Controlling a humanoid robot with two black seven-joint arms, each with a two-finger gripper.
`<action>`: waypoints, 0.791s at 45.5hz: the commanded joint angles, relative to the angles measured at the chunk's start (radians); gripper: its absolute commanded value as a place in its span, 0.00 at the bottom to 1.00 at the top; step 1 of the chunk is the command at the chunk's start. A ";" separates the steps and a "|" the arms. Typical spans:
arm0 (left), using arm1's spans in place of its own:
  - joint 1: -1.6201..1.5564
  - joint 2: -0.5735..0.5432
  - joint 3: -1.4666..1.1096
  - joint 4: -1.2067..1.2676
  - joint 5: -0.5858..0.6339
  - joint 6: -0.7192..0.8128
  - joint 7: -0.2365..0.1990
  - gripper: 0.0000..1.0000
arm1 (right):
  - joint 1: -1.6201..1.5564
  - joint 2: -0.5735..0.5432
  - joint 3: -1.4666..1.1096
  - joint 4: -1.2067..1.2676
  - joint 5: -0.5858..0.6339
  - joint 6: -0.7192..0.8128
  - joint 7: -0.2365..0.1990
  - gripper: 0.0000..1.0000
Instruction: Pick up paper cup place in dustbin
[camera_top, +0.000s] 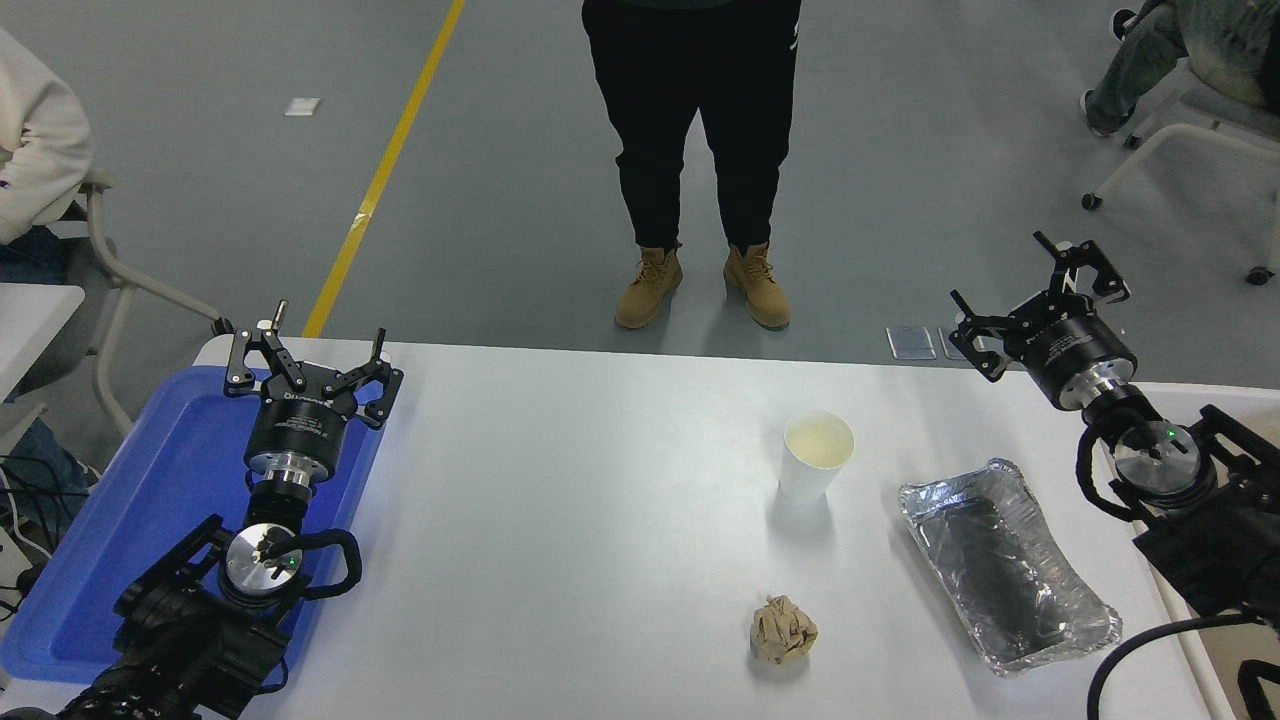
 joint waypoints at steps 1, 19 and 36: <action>0.000 0.000 0.000 0.000 -0.001 0.000 0.000 1.00 | 0.010 -0.001 -0.001 0.007 -0.008 0.000 -0.006 1.00; 0.000 0.000 0.000 0.000 -0.002 0.000 -0.002 1.00 | 0.046 -0.130 -0.131 0.083 -0.092 -0.003 -0.005 1.00; 0.000 0.000 0.002 0.000 -0.001 -0.001 0.000 1.00 | 0.241 -0.172 -0.437 0.084 -0.106 -0.057 -0.006 1.00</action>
